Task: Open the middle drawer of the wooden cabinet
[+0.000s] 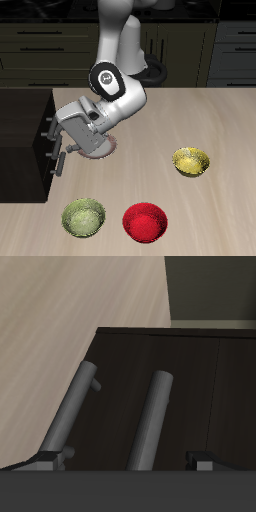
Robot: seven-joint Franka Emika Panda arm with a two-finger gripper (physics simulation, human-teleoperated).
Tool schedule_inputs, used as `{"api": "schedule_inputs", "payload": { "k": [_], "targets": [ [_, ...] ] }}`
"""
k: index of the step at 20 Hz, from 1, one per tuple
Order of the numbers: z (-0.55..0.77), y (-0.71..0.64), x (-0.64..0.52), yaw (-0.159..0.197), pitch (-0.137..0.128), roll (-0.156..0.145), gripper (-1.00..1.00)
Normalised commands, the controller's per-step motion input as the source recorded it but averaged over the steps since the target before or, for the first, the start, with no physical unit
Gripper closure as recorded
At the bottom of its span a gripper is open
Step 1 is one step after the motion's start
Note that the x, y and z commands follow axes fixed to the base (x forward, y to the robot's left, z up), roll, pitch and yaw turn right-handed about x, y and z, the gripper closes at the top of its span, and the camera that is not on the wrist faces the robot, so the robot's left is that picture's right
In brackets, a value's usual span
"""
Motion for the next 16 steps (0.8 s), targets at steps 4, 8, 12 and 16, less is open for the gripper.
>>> {"api": "schedule_inputs", "payload": {
  "k": [4, 8, 12, 16],
  "targets": [
    [-0.42, -0.01, 0.06, 0.058, 0.033, -0.021, -1.00],
    [-0.19, -0.15, 0.01, 0.014, 0.015, -0.030, -1.00],
    [0.06, -0.18, 0.00, 0.027, -0.041, -0.039, -1.00],
    [0.05, -0.49, -0.12, 0.077, -0.094, -0.113, -1.00]
  ]
}}
